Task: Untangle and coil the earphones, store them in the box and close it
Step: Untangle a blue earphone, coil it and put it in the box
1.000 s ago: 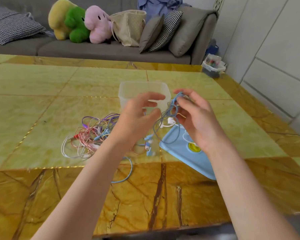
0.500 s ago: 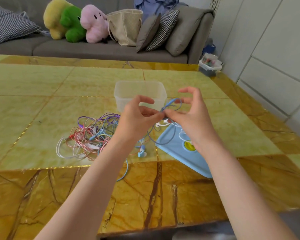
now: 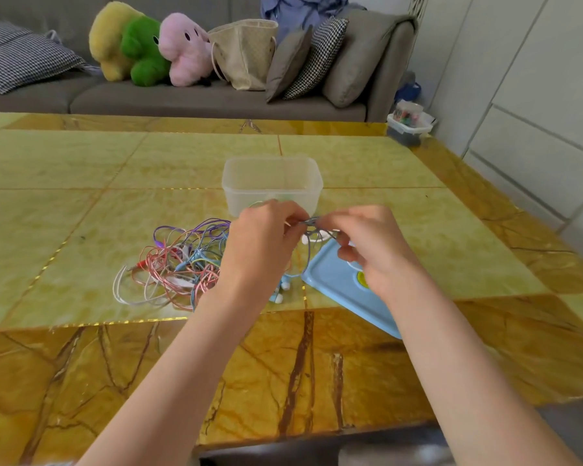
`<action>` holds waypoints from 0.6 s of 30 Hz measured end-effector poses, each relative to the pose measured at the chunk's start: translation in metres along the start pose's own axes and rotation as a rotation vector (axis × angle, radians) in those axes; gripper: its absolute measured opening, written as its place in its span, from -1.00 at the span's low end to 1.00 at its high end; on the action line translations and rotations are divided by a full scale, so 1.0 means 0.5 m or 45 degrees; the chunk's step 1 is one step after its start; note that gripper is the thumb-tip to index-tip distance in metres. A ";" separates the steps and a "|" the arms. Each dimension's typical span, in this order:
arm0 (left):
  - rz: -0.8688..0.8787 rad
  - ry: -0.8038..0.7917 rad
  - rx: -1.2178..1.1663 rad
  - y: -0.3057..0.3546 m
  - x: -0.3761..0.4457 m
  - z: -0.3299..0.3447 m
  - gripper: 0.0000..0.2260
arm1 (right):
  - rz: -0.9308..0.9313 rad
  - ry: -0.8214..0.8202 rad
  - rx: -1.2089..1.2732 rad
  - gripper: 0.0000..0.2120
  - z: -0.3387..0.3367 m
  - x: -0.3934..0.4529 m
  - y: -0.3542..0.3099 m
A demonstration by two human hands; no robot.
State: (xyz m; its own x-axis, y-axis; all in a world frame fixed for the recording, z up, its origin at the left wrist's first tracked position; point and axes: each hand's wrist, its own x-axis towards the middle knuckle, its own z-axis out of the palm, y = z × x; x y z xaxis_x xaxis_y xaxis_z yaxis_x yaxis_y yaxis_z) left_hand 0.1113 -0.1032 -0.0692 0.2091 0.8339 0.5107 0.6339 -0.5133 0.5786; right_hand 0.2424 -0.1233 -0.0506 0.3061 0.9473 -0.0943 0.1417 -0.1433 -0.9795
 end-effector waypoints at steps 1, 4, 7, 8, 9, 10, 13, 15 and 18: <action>0.066 0.058 0.037 0.001 0.000 0.003 -0.89 | 0.124 0.000 0.173 -0.90 0.001 0.000 -0.002; 0.161 0.218 0.041 0.008 -0.003 0.008 -0.86 | 0.293 0.040 0.547 -0.80 0.004 0.003 -0.005; -0.126 0.247 -0.386 0.022 -0.001 0.008 -0.92 | 0.300 0.063 0.655 -0.76 0.006 0.006 -0.008; -0.299 0.236 -0.575 0.026 0.000 0.008 -0.92 | 0.281 0.067 0.661 -0.76 0.011 0.007 -0.007; -0.483 0.216 -0.787 0.030 0.002 0.008 -0.89 | 0.243 0.075 0.634 -0.77 0.016 0.010 -0.006; -0.645 0.181 -0.999 0.031 0.003 0.006 -0.88 | 0.184 0.098 0.553 -0.77 0.021 0.011 -0.005; -0.756 -0.065 -1.097 0.024 0.009 -0.002 -0.91 | -0.020 0.169 0.269 -0.74 0.019 0.013 -0.001; -0.559 -0.205 -0.755 0.013 0.010 -0.005 -0.90 | -0.055 0.033 0.280 -0.76 0.010 0.011 0.001; -0.358 -0.299 -0.404 0.014 0.007 -0.014 -0.95 | -0.119 -0.046 0.065 -0.84 0.004 0.008 0.005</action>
State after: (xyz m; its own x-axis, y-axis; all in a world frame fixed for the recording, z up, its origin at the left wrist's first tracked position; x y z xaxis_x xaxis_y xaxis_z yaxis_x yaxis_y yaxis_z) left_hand 0.1114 -0.1052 -0.0589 0.2480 0.9536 0.1709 0.4391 -0.2678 0.8576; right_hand 0.2420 -0.1194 -0.0540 0.2593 0.9658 -0.0076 0.1200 -0.0401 -0.9920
